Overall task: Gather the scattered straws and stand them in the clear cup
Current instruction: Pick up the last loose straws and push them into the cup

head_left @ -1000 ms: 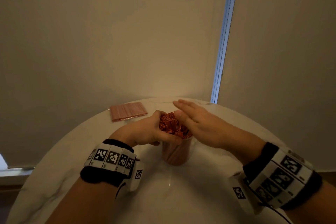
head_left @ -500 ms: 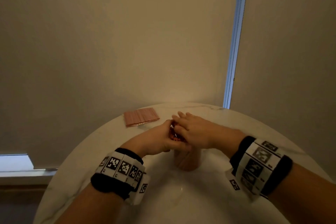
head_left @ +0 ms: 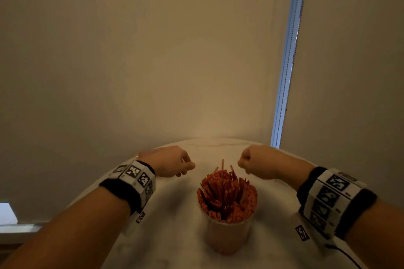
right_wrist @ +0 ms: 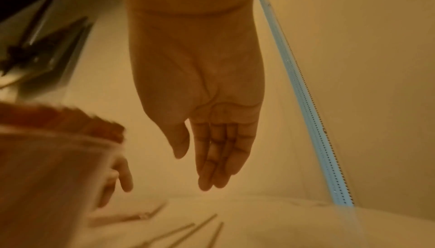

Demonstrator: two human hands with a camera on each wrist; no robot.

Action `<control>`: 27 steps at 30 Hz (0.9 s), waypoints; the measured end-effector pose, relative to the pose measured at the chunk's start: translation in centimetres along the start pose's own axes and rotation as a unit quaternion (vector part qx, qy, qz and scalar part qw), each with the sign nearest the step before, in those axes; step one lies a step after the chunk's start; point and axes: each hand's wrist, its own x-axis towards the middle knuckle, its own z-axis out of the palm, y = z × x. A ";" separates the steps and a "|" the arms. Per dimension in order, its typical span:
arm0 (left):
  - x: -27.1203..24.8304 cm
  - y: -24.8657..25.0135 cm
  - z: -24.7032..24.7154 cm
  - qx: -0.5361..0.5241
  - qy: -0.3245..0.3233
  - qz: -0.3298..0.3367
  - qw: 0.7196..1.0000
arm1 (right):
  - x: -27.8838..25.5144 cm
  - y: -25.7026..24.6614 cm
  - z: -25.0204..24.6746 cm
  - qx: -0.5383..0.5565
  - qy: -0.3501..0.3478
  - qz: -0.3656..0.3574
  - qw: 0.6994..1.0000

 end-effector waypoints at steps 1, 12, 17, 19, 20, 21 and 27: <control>1.2 0.1 0.3 0.025 0.001 0.003 1.000 | 1.0 0.5 0.5 -0.027 -0.028 0.008 0.999; 10.8 4.8 5.1 0.099 -0.052 -0.009 0.994 | 11.2 1.0 5.6 -0.168 -0.076 0.036 0.982; 11.5 5.2 5.1 0.101 -0.079 -0.013 0.992 | 12.0 1.2 5.3 -0.188 -0.114 0.024 0.975; 11.2 5.2 4.7 0.110 -0.079 -0.017 0.991 | 11.5 1.7 5.4 -0.184 -0.104 0.014 0.977; 11.0 5.2 4.6 0.121 -0.075 -0.017 0.990 | 11.0 1.9 5.5 -0.184 -0.095 0.008 0.978; 10.8 5.3 4.6 0.132 -0.071 -0.015 0.989 | 10.5 2.2 5.7 -0.180 -0.084 0.000 0.980; 8.5 5.3 5.3 0.144 -0.045 -0.011 0.989 | 7.1 1.9 5.8 -0.165 -0.101 0.001 0.981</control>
